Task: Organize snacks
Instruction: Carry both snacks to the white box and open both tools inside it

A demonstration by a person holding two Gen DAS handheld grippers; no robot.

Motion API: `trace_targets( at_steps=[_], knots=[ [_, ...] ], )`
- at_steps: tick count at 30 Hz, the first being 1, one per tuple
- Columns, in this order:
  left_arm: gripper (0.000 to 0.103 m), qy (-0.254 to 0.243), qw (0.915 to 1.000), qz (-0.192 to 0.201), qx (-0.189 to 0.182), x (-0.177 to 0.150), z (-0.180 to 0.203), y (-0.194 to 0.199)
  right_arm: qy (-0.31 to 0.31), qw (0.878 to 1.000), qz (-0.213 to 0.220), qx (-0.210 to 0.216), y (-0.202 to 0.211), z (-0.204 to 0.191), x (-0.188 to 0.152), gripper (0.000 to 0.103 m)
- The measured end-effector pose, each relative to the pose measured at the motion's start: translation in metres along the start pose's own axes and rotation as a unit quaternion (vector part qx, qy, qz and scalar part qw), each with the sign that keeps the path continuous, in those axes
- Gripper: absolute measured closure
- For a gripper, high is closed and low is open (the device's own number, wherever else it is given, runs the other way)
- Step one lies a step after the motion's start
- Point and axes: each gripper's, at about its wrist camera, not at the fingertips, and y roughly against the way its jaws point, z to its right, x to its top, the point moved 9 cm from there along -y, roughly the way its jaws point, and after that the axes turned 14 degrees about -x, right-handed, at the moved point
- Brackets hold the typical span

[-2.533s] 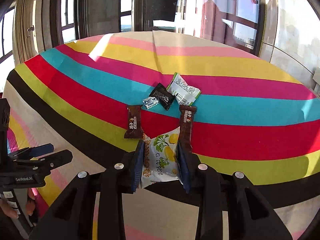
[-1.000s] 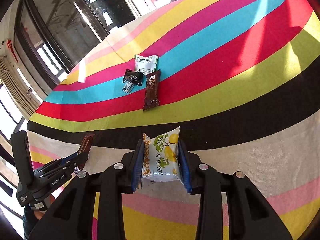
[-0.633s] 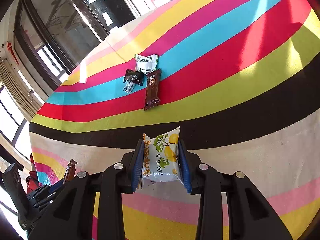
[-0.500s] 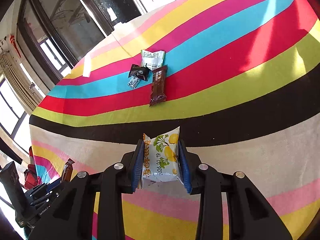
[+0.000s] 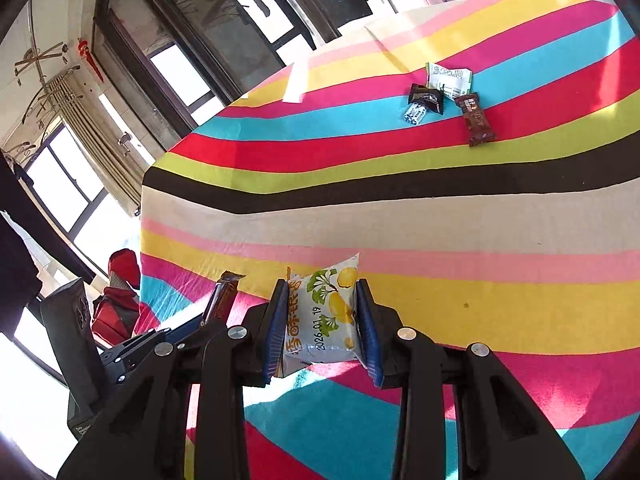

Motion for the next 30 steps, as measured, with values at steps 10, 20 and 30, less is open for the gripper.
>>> trace_targets(
  at_steps=[10, 20, 30],
  knots=[
    [0.079, 0.022, 0.9991, 0.013, 0.033, -0.029, -0.042, 0.043, 0.077, 0.995, -0.034, 0.052, -0.009, -0.093, -0.038, 0.069],
    [0.079, 0.07, 0.9954, 0.025, 0.06, -0.063, -0.092, 0.085, 0.157, 0.979, -0.077, 0.101, -0.019, -0.174, -0.089, 0.069],
    [0.079, 0.159, 0.9799, 0.027, 0.117, -0.135, -0.155, 0.163, 0.29, 0.937, -0.112, 0.159, 0.0, -0.259, -0.17, 0.069]
  ],
)
